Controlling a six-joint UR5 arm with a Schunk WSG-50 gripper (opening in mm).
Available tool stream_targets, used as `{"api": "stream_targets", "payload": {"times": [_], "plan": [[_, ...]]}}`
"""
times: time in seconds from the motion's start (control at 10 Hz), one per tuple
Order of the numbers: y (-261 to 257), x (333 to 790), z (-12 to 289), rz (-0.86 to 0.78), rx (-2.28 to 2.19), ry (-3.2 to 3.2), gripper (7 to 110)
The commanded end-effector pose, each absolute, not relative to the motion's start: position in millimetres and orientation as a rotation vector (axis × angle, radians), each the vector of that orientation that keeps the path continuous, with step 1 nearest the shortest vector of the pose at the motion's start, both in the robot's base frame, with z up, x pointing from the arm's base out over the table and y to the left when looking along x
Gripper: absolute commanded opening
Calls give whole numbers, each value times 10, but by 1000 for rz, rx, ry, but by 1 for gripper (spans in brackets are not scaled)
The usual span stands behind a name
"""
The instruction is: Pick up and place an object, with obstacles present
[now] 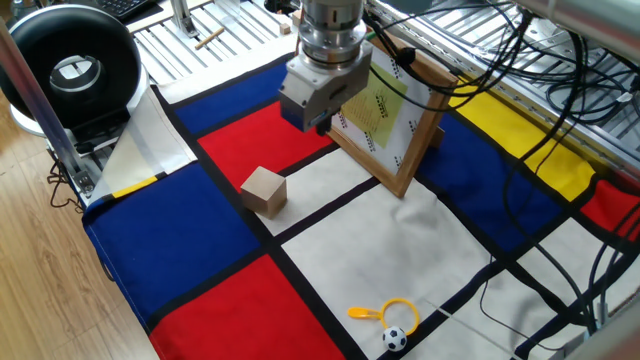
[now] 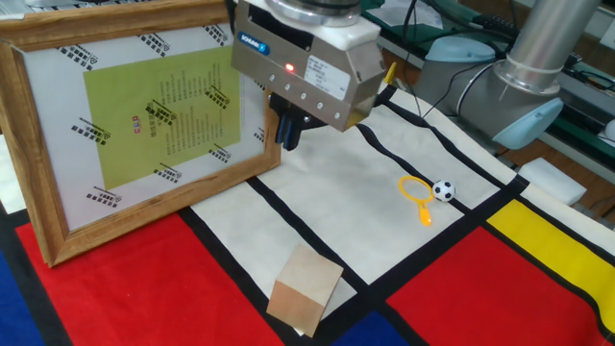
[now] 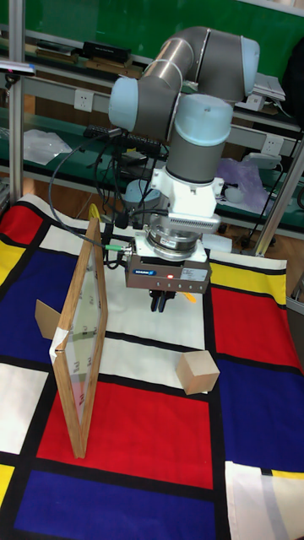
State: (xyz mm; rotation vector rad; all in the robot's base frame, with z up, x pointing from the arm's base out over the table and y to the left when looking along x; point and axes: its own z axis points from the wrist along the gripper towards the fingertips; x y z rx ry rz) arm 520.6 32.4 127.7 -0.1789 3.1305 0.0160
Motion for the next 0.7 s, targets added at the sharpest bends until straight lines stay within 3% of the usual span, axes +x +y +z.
{"api": "stream_targets", "payload": {"times": [0.0,0.6], "plan": [[308,5288,1208,46,-194,3104,7],[352,5290,1171,69,-190,3118,7]]}}
